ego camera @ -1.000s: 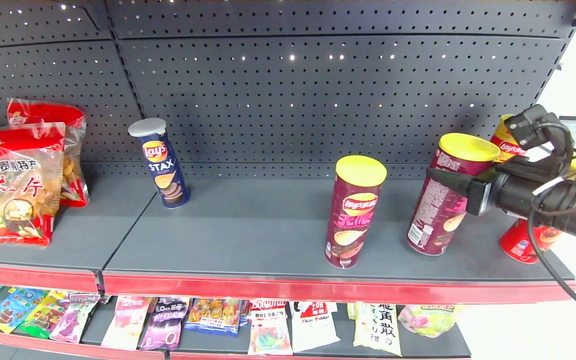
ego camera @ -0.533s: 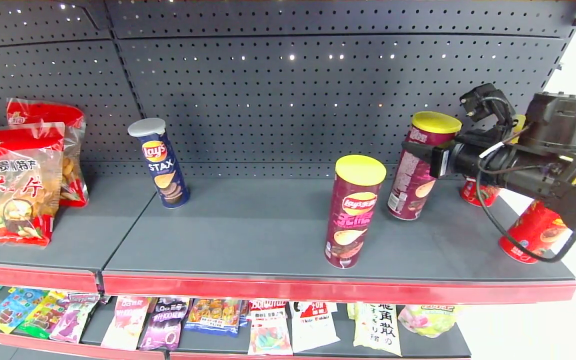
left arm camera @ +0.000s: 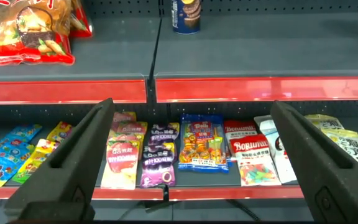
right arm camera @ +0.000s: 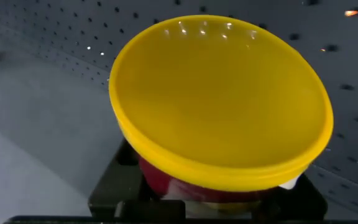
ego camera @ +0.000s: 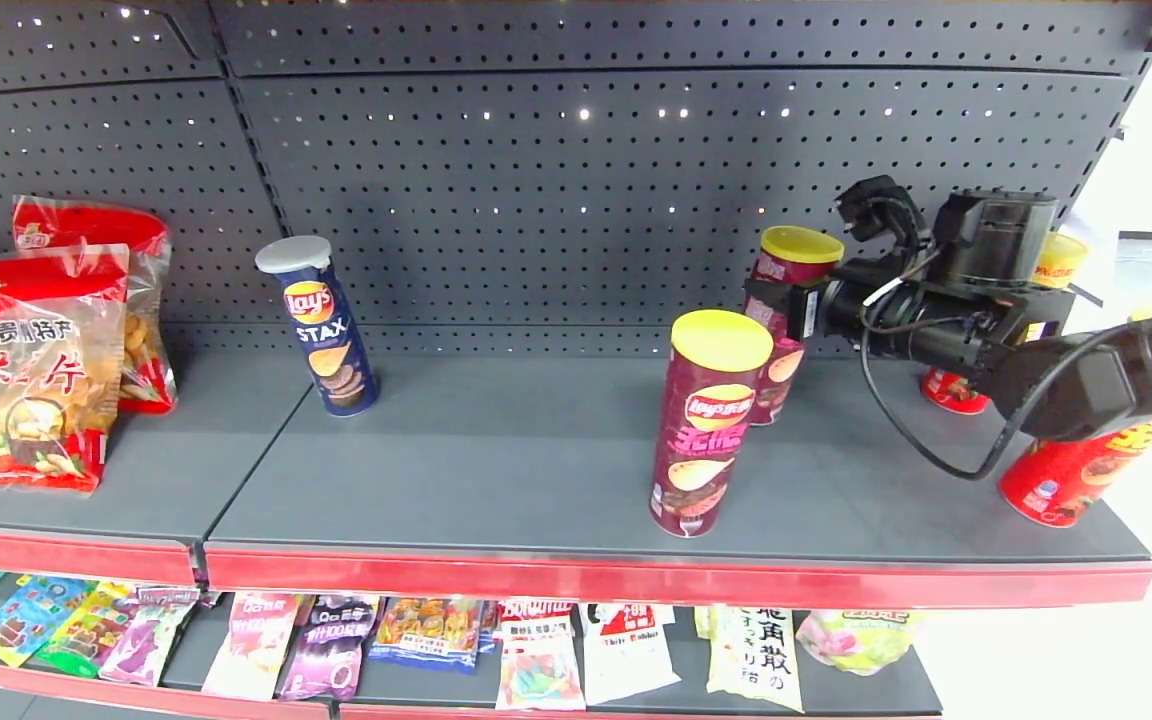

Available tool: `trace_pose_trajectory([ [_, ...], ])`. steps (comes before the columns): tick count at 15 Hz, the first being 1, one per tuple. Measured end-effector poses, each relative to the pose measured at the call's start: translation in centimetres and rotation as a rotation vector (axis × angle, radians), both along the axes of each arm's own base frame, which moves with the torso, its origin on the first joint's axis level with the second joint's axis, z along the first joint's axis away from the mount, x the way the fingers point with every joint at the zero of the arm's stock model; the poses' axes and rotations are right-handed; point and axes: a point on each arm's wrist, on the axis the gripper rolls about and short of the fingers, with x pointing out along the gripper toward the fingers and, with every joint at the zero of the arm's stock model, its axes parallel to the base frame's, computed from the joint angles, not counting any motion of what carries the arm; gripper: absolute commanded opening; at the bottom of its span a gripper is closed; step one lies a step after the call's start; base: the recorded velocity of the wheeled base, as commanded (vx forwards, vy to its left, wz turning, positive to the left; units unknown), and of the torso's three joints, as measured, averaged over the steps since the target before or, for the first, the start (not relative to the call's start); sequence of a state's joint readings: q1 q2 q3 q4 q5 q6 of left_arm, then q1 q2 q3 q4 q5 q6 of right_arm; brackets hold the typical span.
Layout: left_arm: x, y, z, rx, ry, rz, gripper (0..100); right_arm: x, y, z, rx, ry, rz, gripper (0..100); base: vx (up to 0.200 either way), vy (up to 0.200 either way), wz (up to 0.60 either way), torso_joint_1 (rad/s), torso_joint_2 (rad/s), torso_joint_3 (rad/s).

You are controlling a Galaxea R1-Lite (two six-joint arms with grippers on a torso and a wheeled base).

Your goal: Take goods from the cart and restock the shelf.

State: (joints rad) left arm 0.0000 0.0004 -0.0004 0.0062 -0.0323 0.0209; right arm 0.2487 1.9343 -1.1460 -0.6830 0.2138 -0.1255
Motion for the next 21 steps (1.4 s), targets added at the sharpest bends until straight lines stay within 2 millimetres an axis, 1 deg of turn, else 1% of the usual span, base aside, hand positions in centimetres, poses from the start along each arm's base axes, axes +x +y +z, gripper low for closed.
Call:
trace_pose_trajectory([
  [3, 0.0, 0.0, 0.0, 0.0, 0.0, 0.0, 100, 0.6, 1.1, -0.8, -0.006, 0.014, 0.023, 0, 0.0, 0.0, 0.0, 0.0, 0.0, 0.0],
  [5, 0.0, 0.0, 0.0, 0.0, 0.0, 0.0, 100, 1.1, 1.7, -0.9, -0.005, 0.009, 0.033, 0, 0.0, 0.0, 0.0, 0.0, 0.0, 0.0],
  [14, 0.0, 0.0, 0.0, 0.0, 0.0, 0.0, 100, 3.2, 2.8, -1.1, 0.003, -0.018, 0.054, 0, 0.0, 0.0, 0.0, 0.0, 0.0, 0.0],
  [21, 0.0, 0.0, 0.0, 0.0, 0.0, 0.0, 100, 3.5, 3.3, -1.5, 0.001, -0.015, 0.087, 0, 0.0, 0.0, 0.0, 0.0, 0.0, 0.0],
])
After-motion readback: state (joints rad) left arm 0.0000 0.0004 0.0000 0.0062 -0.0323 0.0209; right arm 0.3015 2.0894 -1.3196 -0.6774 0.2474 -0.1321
